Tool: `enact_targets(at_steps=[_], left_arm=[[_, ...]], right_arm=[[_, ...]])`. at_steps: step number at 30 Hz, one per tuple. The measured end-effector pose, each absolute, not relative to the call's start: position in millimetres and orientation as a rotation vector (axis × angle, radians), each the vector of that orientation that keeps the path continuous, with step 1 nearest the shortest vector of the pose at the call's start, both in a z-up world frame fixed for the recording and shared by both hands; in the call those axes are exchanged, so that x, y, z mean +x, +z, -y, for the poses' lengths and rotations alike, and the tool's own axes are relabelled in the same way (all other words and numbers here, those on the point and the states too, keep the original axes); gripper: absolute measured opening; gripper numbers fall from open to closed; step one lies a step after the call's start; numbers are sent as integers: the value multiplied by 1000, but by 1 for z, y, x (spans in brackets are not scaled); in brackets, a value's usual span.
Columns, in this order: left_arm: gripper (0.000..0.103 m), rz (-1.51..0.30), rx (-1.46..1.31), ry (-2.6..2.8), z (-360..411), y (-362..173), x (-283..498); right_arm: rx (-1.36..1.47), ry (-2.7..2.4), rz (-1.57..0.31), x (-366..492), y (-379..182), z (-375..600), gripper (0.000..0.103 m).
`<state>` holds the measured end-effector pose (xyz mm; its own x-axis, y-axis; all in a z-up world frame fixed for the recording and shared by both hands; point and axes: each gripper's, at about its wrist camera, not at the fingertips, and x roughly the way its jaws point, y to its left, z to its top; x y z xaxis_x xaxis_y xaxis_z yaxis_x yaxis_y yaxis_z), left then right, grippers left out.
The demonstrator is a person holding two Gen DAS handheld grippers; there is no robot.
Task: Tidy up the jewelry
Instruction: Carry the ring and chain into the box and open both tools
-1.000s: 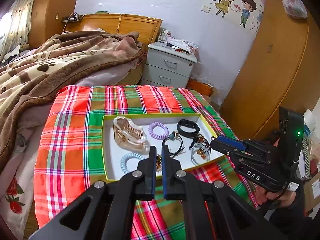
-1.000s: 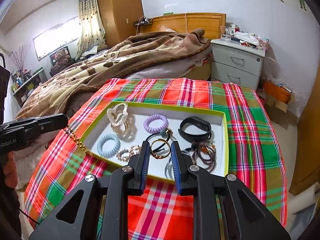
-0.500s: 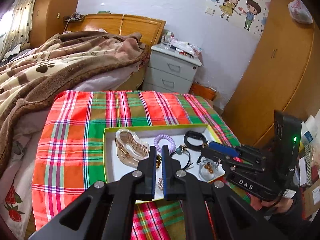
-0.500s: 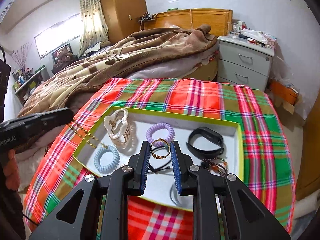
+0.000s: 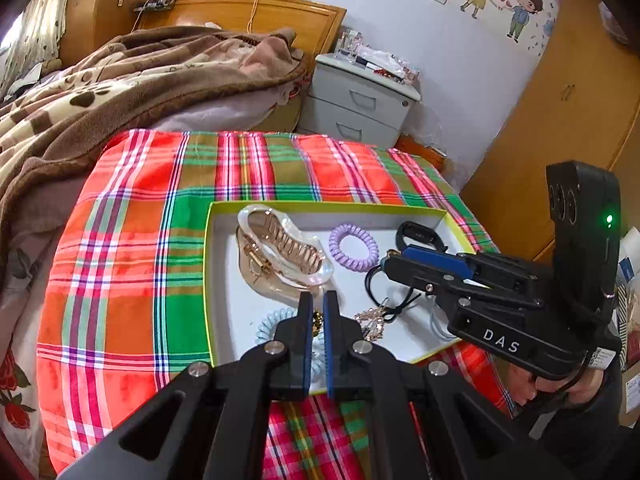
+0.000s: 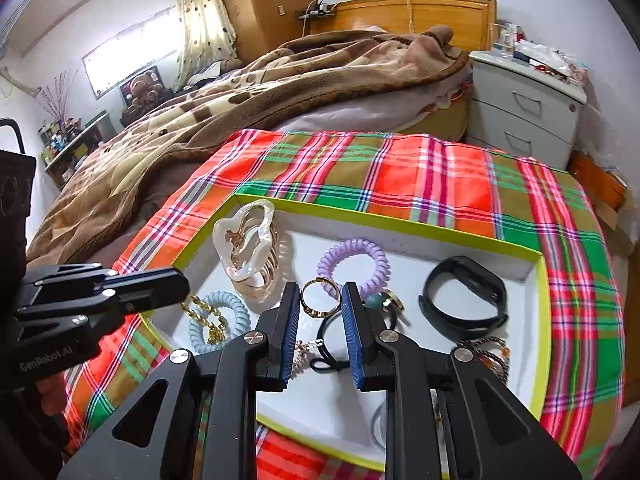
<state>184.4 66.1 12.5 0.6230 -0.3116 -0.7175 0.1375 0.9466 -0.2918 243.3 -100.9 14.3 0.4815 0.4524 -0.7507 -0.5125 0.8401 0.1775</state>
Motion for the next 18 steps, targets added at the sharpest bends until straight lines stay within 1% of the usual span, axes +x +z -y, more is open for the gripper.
enact_targets(at_steps=[9,18], left_arm=[[5,-911,-194,-229,-66,-7,189],[5,-925,-206,-229,-69,-12,191]], right_arm=[[-149,637,-931,250,0,80,22],[-181,644,-960,252,-9,74,22]])
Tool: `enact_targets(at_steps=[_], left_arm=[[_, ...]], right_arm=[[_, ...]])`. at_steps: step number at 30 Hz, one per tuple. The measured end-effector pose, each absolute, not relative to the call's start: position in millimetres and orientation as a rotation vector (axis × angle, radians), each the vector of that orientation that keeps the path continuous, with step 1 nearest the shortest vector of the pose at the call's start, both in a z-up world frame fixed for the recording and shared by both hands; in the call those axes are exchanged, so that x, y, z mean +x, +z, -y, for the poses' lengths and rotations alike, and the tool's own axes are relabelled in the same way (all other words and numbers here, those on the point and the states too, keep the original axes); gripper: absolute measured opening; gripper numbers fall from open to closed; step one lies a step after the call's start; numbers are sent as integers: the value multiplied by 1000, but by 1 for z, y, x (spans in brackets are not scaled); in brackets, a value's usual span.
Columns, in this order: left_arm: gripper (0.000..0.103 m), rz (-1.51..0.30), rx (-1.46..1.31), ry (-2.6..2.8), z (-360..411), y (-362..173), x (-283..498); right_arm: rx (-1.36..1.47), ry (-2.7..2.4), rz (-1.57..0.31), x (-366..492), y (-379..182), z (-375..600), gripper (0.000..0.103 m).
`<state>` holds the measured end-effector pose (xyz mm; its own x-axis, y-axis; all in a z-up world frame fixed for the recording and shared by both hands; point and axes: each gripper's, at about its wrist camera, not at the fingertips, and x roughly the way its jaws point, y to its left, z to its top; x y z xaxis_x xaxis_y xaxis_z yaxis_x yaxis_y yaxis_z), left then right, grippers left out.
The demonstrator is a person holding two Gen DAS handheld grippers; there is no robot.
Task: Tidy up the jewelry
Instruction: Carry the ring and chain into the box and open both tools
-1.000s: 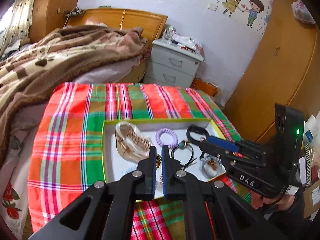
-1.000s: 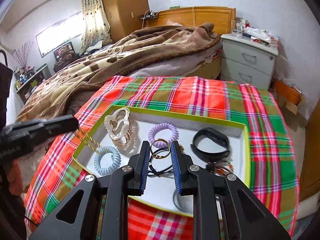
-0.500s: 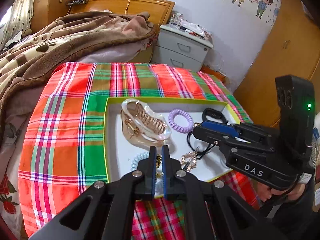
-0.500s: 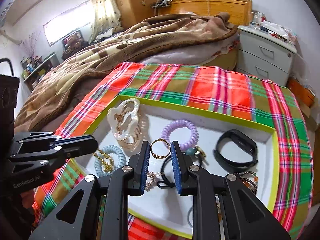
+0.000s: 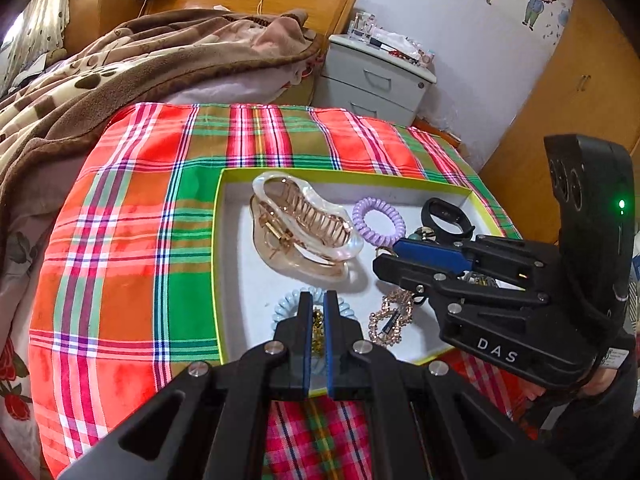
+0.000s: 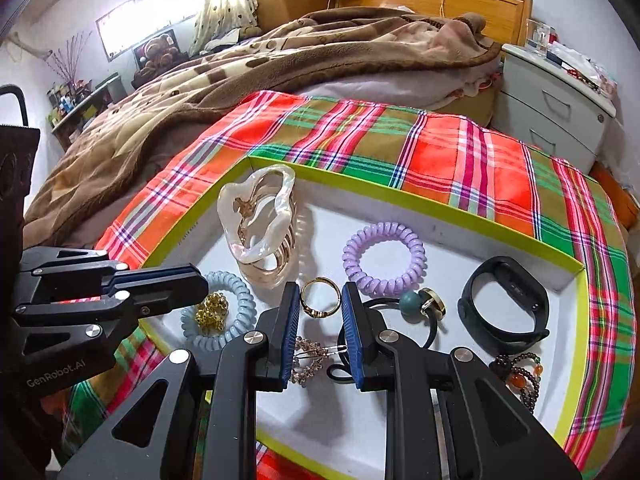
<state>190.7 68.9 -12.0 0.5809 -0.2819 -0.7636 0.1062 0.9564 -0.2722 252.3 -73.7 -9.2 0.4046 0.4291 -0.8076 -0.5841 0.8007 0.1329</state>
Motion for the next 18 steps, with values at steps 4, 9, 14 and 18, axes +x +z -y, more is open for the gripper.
enact_targets(at_steps=[4,9,14,18], left_arm=[[5,-928,-203,-232,-68,-13,190],[6,-932,-216,-243,-66,-14,191],[8,-931,-220,-241,-66,-13,191],[20,-933,-224,-237,-67,-13,191]], right_arm=[[-186,640,-967,252,-12,72,22],[-192,635,-976,253,-14,71,22],[-184,634,-971,253,-13,71,22],[-177,629,-968,253,-12,73,23]])
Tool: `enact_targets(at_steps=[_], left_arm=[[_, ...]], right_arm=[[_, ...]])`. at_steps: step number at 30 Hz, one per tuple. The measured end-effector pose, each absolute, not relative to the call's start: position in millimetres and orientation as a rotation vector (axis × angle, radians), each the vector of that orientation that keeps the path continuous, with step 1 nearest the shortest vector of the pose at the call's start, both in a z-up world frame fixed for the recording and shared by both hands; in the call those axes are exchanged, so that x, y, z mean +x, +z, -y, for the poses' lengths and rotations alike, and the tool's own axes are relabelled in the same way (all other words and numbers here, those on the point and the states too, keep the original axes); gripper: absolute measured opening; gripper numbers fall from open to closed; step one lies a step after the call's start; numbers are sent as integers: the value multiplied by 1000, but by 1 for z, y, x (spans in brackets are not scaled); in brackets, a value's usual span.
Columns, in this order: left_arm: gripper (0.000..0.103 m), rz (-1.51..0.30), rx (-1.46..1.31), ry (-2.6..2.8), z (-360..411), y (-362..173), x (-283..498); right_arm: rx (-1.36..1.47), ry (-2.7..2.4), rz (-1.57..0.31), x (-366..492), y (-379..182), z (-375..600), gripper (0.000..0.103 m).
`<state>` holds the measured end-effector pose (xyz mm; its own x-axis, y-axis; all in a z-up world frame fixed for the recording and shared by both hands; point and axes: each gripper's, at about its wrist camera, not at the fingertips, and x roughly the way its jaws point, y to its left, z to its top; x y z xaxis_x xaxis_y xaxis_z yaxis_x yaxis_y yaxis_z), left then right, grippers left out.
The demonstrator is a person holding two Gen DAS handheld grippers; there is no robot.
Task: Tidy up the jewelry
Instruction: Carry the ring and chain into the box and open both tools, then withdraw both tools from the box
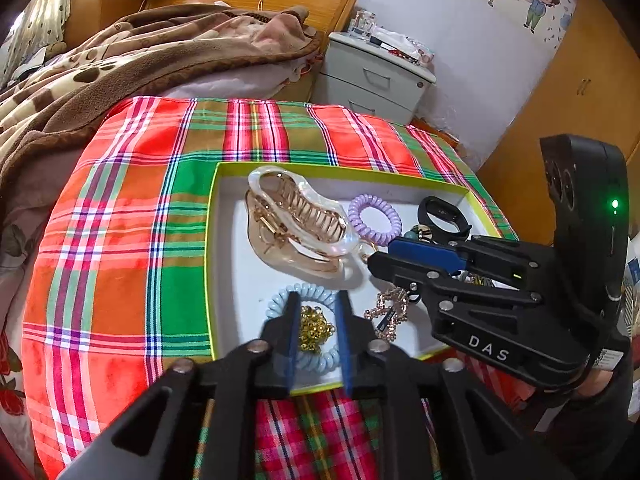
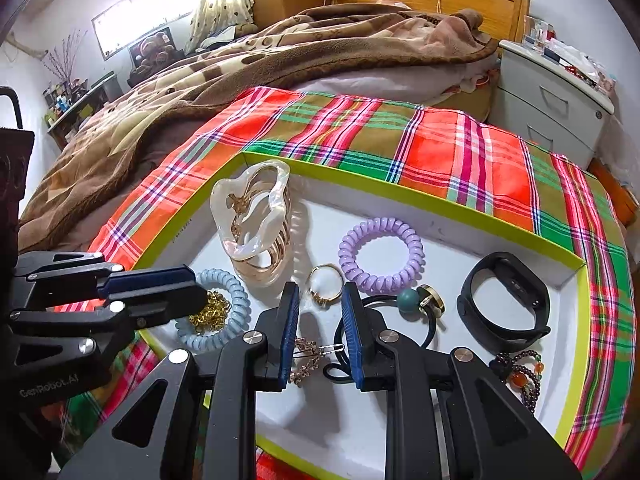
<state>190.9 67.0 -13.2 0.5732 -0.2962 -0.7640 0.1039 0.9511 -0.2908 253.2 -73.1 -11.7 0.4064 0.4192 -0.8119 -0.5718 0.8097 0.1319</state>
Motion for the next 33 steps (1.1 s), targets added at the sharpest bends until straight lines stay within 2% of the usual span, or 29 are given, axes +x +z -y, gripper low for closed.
enact_targets(at_steps=[8,12,20,21,24,33], left_arm=[[24,-926,-218,-230,-65,-7,185],[32,-920,-213,-217,-63,-2,180],[38,-899,-171,-155,-57,10,162],[39,-899,-171,-153,-55,11,160],[40,-890,-124,-109,-48,13,151],[41,-838,-46,-26,-27,17,123]], right_arm=[[-134,620,-945,247,-1,83,23],[-114,614,-933,242,5,89,23],[-79,571,-893,219,20,104,24],[-78,558,-887,216,21,105,25],[-88,516,-856,202,27,112,41],[-44,377,-818,162,37,143,41]])
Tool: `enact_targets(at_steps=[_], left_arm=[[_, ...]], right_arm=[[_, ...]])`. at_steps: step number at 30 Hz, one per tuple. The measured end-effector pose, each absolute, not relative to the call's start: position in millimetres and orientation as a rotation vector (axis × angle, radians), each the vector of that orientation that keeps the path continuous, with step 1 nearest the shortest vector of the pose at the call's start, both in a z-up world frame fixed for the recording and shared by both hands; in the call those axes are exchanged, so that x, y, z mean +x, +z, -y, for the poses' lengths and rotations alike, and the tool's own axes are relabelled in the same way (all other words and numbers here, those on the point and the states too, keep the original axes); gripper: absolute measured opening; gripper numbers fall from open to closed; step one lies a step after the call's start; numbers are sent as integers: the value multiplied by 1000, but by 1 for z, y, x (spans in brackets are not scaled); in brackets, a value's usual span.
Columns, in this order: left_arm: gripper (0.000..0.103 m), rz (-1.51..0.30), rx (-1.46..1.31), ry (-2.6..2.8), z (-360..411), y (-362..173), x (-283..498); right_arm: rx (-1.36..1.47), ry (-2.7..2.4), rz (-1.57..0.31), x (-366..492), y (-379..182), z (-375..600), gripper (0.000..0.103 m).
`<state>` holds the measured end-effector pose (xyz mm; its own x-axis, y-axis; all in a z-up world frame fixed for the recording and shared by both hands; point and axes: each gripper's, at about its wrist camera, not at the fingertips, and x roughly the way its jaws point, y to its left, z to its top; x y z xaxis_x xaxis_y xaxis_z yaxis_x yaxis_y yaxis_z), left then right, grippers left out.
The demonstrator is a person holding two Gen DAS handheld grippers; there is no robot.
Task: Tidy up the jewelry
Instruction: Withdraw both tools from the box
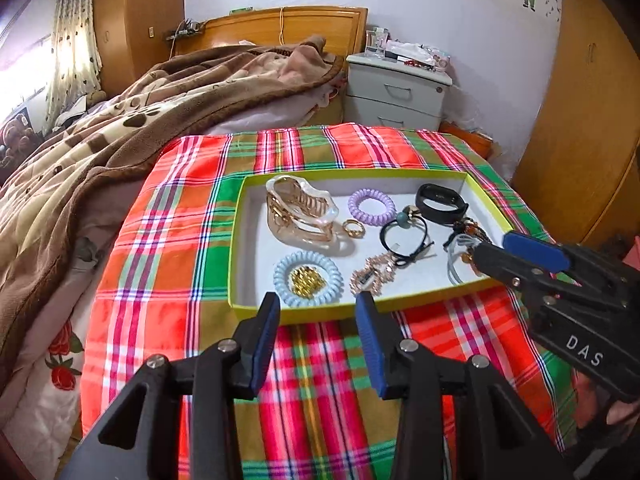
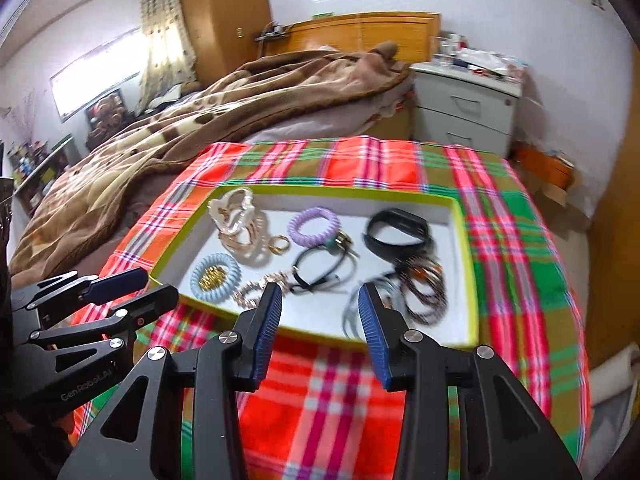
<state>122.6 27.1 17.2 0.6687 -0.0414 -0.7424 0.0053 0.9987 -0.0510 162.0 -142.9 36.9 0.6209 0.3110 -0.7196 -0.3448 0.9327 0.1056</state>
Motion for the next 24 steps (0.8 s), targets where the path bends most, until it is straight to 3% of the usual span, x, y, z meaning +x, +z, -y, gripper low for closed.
enact_targets(at_steps=[24], left_arm=[[41,-884,-69,68,-17,4,103]], right_arm=[[-19,277,-798,129,36,159,41]])
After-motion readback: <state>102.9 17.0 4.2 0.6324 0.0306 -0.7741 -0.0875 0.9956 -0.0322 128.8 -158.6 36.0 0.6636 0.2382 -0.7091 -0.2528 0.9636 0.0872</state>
